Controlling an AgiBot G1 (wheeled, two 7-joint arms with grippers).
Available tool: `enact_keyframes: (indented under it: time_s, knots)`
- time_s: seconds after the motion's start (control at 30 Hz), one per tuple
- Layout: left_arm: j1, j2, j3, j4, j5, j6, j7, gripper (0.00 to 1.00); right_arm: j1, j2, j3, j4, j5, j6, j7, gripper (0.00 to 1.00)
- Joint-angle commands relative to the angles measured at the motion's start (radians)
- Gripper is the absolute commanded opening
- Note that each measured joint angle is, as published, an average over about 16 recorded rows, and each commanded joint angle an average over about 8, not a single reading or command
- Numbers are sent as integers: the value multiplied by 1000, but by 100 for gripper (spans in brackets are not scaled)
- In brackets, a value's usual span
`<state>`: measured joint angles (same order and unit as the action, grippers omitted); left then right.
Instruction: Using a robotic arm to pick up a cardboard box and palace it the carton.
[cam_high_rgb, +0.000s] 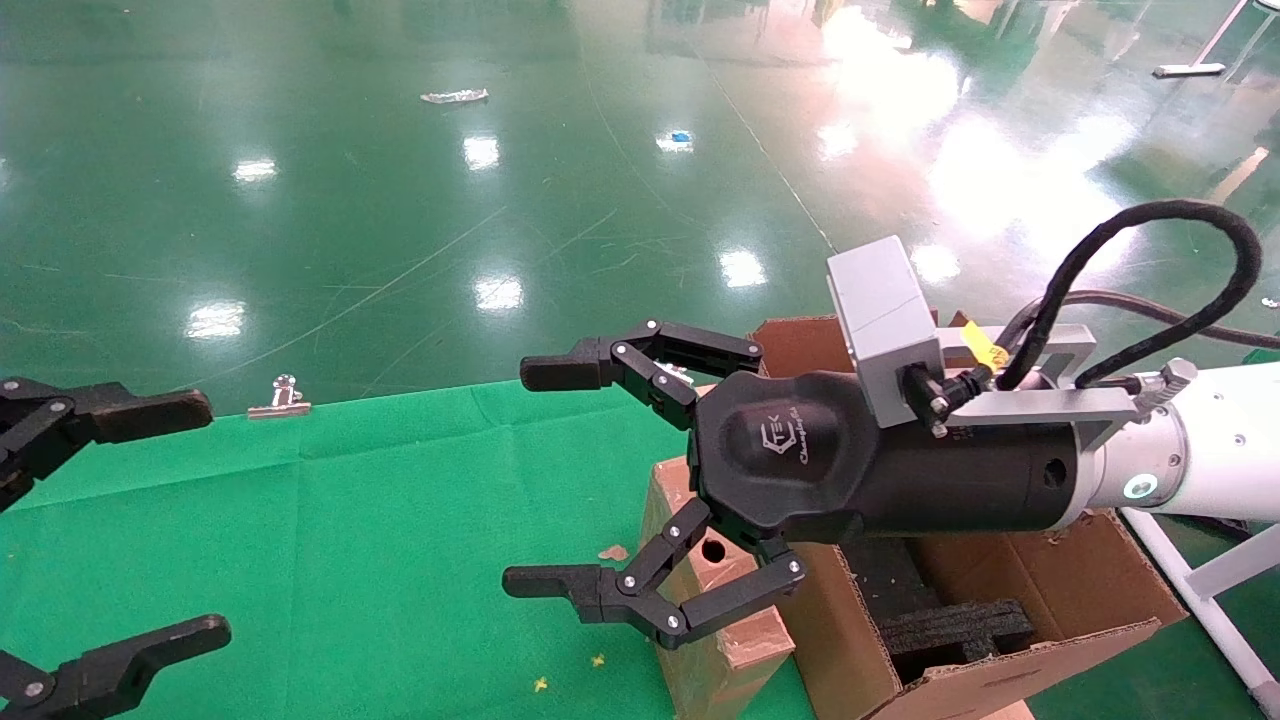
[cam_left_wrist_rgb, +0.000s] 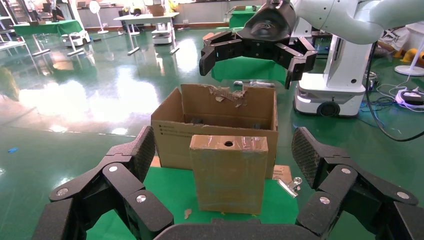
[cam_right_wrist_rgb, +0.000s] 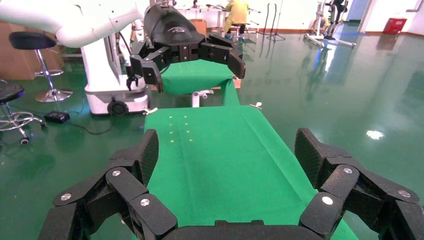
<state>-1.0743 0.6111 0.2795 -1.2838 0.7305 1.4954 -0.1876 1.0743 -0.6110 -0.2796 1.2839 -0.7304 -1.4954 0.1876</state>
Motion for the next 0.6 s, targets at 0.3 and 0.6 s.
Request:
enact_keyframes:
  time_s: [0.3,0.6]
  knots:
    - [0,0,0,0,0,0,0,100,0,0,0,0,0,0,0,100]
    - [0,0,0,0,0,0,0,100,4,0,-12,8,-21,5,13,100]
